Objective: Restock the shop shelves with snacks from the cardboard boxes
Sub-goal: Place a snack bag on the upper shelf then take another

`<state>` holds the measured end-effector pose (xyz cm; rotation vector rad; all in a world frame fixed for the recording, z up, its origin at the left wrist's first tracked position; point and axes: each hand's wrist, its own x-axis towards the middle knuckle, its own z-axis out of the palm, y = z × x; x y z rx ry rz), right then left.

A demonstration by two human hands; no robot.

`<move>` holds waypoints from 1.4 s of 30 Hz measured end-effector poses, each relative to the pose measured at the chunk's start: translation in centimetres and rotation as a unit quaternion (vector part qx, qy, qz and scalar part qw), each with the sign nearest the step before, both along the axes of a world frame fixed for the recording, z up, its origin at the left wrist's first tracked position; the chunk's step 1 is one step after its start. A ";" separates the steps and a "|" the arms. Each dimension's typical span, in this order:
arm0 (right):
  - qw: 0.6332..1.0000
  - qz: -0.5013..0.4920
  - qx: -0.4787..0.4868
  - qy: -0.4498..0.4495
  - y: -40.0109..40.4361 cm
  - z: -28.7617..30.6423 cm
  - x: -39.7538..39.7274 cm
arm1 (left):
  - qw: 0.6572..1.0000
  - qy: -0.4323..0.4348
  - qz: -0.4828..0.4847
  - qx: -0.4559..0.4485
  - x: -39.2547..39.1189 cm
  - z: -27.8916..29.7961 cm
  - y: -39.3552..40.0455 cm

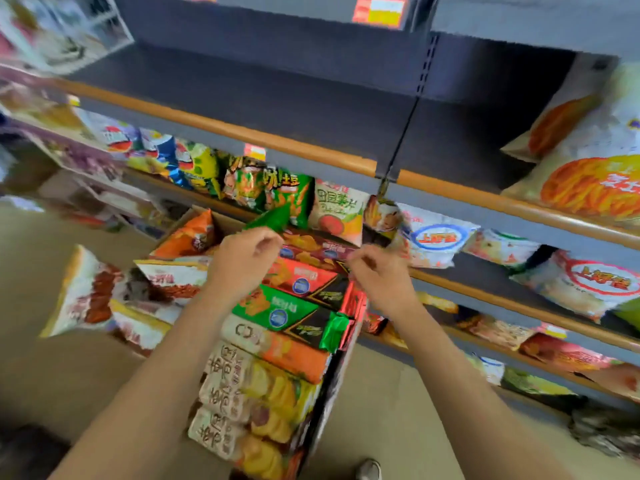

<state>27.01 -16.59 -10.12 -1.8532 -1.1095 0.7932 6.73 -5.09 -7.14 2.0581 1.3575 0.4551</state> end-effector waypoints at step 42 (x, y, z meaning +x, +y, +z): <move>0.912 -0.311 0.209 0.165 4.9 13.6 -5.8 | 0.904 -0.311 -0.123 -0.265 -1.5 4.6 6.5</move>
